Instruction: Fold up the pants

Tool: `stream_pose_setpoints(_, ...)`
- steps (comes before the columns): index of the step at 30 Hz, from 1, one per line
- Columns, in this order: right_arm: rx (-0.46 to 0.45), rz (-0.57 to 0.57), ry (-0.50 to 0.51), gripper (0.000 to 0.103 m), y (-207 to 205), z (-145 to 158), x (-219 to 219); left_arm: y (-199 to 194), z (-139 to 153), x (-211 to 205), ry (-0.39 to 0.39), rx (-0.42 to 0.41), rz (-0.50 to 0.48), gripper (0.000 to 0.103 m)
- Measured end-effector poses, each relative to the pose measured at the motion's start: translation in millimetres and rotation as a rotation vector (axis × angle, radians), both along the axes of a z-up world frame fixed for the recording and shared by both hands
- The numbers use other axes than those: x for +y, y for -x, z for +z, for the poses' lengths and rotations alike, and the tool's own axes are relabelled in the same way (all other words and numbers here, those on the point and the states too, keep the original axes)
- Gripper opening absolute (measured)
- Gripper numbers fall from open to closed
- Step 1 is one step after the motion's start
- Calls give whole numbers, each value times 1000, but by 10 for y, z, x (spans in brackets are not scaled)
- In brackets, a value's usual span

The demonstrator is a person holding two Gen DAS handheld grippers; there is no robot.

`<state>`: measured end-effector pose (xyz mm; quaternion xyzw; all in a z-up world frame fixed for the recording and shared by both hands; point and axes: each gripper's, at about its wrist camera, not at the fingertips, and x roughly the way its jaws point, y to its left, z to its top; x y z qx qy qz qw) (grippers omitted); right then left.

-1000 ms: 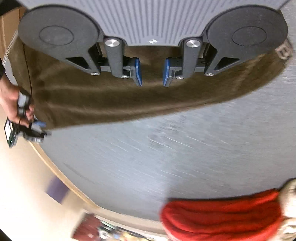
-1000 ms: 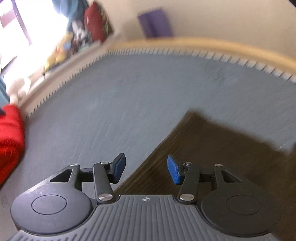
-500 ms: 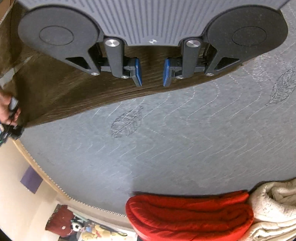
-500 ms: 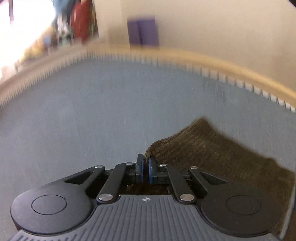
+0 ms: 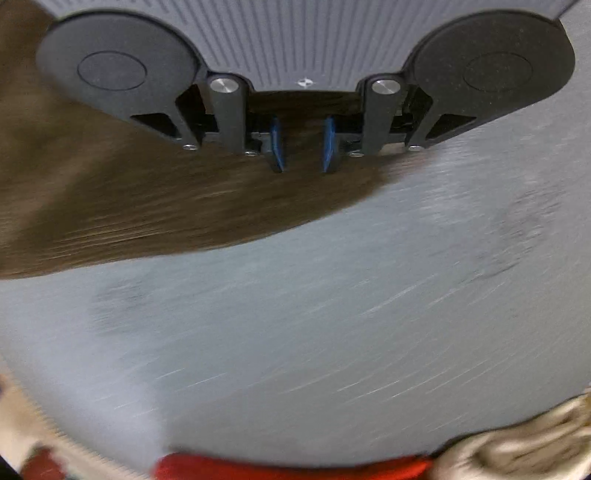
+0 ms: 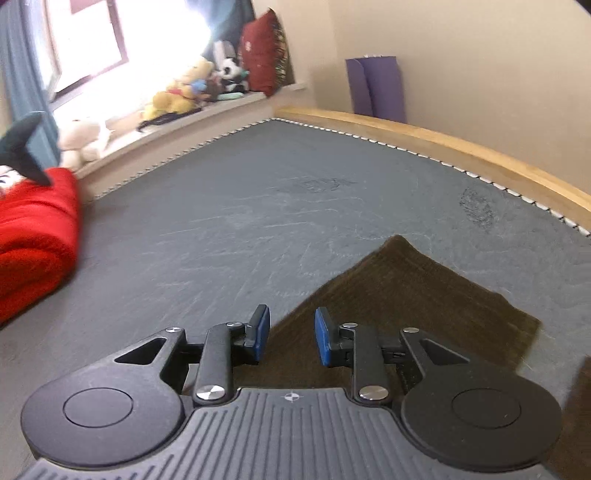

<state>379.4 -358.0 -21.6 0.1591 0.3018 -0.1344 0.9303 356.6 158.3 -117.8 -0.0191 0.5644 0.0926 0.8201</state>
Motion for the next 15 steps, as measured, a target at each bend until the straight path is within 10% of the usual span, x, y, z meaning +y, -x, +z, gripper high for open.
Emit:
stream_pose_setpoints(4, -9, -57, -77, 29, 623, 399, 58, 93, 126, 465, 220, -37, 168, 4)
stream_pose_setpoints(8, -62, -29, -132, 40, 1297, 733, 320, 268, 528, 761, 265, -180, 193, 43)
stream_pose_setpoints(15, -99, 72, -196, 43, 1925, 759, 628, 437, 62, 1161, 388, -84, 290, 55)
